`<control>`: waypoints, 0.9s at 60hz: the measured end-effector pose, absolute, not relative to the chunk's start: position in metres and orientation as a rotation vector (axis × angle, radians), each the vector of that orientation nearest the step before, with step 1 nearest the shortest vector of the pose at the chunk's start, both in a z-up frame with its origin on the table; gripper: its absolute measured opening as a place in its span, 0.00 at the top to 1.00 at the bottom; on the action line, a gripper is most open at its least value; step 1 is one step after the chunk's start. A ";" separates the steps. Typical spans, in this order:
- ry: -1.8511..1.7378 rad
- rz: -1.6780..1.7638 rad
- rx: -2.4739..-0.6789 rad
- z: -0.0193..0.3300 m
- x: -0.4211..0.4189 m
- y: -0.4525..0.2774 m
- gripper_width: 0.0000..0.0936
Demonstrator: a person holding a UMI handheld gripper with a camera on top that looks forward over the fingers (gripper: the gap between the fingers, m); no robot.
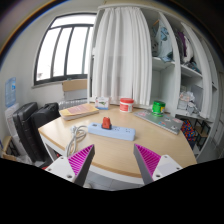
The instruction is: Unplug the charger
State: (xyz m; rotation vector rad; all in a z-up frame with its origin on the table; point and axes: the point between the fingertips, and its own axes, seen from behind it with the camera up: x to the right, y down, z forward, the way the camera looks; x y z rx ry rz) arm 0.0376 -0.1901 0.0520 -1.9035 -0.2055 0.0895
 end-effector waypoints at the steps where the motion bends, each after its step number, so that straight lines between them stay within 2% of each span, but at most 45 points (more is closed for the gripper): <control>1: -0.209 0.089 -1.906 0.051 0.030 -0.181 0.13; 8: -0.211 0.077 -1.906 0.049 -0.008 -0.121 0.14; 19: -0.131 -0.012 -1.934 0.038 -0.009 -0.045 0.16; 21: -0.115 -0.005 -1.955 0.032 -0.009 -0.037 0.21; 23: -0.096 0.021 -1.950 0.034 -0.012 -0.030 0.31; 27: -0.047 0.110 -1.961 0.031 -0.019 -0.027 0.69; 36: -0.076 0.035 -1.931 0.030 -0.017 -0.029 0.82; 46: -0.063 0.098 -1.949 0.034 -0.020 -0.027 0.85; 48: -0.055 0.139 -1.953 0.042 -0.019 -0.029 0.85; 54: -0.056 0.029 -1.661 0.155 0.011 -0.037 0.85</control>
